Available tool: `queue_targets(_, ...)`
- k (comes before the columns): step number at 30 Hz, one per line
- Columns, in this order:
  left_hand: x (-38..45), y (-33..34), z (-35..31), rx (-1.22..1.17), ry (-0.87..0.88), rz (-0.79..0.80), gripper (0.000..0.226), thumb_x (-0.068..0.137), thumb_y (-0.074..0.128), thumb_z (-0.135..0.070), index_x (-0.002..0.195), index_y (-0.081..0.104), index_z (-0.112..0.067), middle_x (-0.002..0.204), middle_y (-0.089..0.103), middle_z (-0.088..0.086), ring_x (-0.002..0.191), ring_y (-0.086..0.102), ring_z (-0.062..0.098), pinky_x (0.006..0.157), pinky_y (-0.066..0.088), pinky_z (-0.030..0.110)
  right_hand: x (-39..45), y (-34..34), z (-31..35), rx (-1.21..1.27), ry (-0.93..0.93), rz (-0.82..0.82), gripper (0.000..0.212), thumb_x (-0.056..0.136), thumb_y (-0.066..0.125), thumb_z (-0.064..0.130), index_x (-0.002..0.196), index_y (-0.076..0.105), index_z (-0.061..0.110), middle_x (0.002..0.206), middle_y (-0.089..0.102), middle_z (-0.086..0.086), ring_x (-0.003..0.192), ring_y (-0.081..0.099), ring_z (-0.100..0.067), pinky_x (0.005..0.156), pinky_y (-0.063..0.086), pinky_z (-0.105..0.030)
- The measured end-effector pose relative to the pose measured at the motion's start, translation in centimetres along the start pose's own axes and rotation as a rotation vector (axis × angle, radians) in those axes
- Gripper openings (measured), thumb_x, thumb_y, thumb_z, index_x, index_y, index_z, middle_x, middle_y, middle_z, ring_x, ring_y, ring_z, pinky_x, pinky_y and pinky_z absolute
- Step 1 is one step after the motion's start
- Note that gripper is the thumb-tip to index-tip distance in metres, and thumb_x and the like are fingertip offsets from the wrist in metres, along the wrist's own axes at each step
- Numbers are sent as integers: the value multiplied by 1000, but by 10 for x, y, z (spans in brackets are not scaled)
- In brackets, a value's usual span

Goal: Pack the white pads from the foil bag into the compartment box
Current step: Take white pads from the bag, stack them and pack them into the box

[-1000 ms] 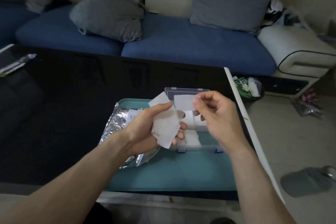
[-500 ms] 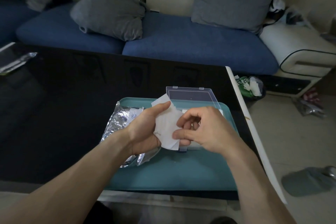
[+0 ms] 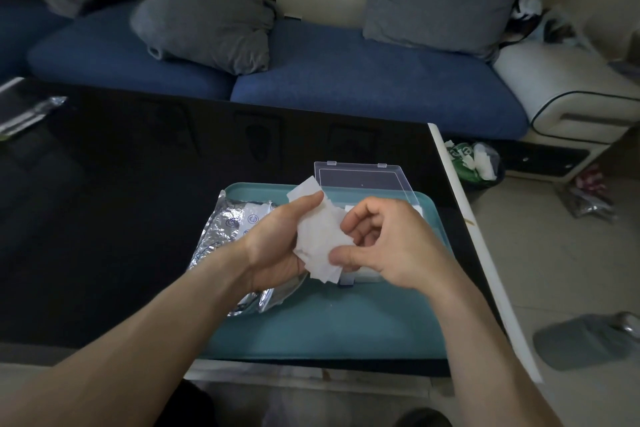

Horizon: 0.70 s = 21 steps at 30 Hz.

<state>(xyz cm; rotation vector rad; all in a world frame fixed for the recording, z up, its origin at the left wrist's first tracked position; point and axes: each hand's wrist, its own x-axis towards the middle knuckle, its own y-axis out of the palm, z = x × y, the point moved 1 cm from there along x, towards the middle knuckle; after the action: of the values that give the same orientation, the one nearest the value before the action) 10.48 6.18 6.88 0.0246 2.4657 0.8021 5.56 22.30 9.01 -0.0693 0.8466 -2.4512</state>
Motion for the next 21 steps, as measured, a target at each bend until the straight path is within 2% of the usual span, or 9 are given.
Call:
queue_targets(2,0,-1,-1,4,21,-15,53,103,37,-39,124,59,5,119,67,24,103,67,33,92,54,44,0,-4,-2,59,-14,14,32,64,95,20,83,70,23,74,70,4,57,58,-1,61,49,-19)
queue_targets(4,1,-1,-2,-1,47,-22,42,103,40,-33,113,62,1,105,73,19,88,72,26,77,60,38,2,-8,-6,120,-30,-10,25,68,93,21,81,72,24,75,71,6,63,61,-4,67,52,-23)
queue_targets(6,0,-1,-2,-2,56,-5,36,102,42,-31,112,62,-2,99,74,16,82,73,24,65,61,37,3,-11,-8,164,-25,-51,20,73,90,21,82,73,24,77,73,7,66,65,-7,69,56,-28)
queue_targets(10,-2,0,-2,18,48,76,37,97,49,-26,119,59,2,104,70,23,85,72,33,71,61,48,4,-6,-6,245,15,-99,13,79,85,21,84,73,20,79,74,5,64,70,-10,64,56,-29)
queue_targets(13,0,0,0,51,94,58,28,97,50,-13,118,59,3,104,71,23,83,71,35,68,61,46,5,-4,-9,121,6,-141,11,81,83,25,80,73,23,79,73,13,64,66,-5,66,52,-27)
queue_targets(17,4,-8,0,137,153,-10,26,97,53,-7,121,58,3,97,72,21,77,70,35,53,59,37,5,-16,-11,164,11,-106,10,85,80,20,87,70,17,75,75,2,66,72,-13,70,60,-39)
queue_targets(21,4,-11,2,290,177,54,27,99,51,-5,125,54,4,89,69,21,68,62,34,48,53,31,4,-26,-9,239,-80,-101,14,77,84,16,85,73,17,77,76,-1,65,72,-15,63,55,-25)
